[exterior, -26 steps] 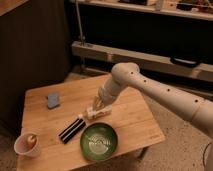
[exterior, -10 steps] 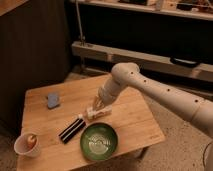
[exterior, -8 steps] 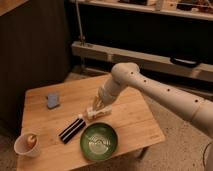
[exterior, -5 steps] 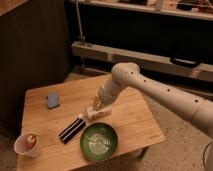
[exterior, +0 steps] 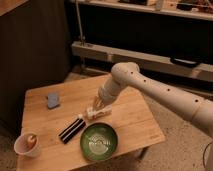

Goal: Place the eraser on the white sponge

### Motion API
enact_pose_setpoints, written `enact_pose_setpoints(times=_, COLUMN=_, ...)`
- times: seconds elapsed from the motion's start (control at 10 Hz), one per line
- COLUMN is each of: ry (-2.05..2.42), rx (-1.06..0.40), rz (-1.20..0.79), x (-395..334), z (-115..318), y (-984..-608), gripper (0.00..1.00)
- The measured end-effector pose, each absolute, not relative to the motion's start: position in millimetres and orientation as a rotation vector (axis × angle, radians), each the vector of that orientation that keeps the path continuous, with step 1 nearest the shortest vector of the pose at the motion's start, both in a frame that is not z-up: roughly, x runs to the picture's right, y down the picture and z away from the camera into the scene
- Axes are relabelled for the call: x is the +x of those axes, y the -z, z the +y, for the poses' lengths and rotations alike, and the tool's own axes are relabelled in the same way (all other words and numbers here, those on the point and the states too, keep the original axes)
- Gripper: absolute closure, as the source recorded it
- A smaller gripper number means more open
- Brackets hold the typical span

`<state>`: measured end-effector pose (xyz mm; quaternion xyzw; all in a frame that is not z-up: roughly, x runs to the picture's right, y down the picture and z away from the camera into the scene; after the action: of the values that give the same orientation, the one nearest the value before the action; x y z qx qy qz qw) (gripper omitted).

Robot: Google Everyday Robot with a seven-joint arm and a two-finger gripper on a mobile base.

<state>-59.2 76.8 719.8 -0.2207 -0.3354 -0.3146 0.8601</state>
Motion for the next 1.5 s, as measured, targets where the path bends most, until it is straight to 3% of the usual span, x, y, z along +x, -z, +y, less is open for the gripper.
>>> enact_pose_setpoints(times=0.2, ry=0.779, rx=-0.452, rz=-0.634, x=-100, z=65, y=-709, gripper=0.77)
enact_pose_setpoints(times=0.5, ry=0.963, rx=-0.471, rz=-0.586, x=-171, z=67, y=-702, gripper=0.46)
enact_pose_setpoints(times=0.7, ry=1.02, rx=-0.5, rz=-0.608, x=-187, z=84, y=-718, gripper=0.25)
enact_pose_setpoints(times=0.9, ry=1.04, rx=-0.527, rz=-0.636, x=-186, z=103, y=-731, gripper=0.2)
enact_pose_setpoints(times=1.5, ry=1.013, rx=-0.608, rz=-0.727, x=-177, z=161, y=-751, gripper=0.2)
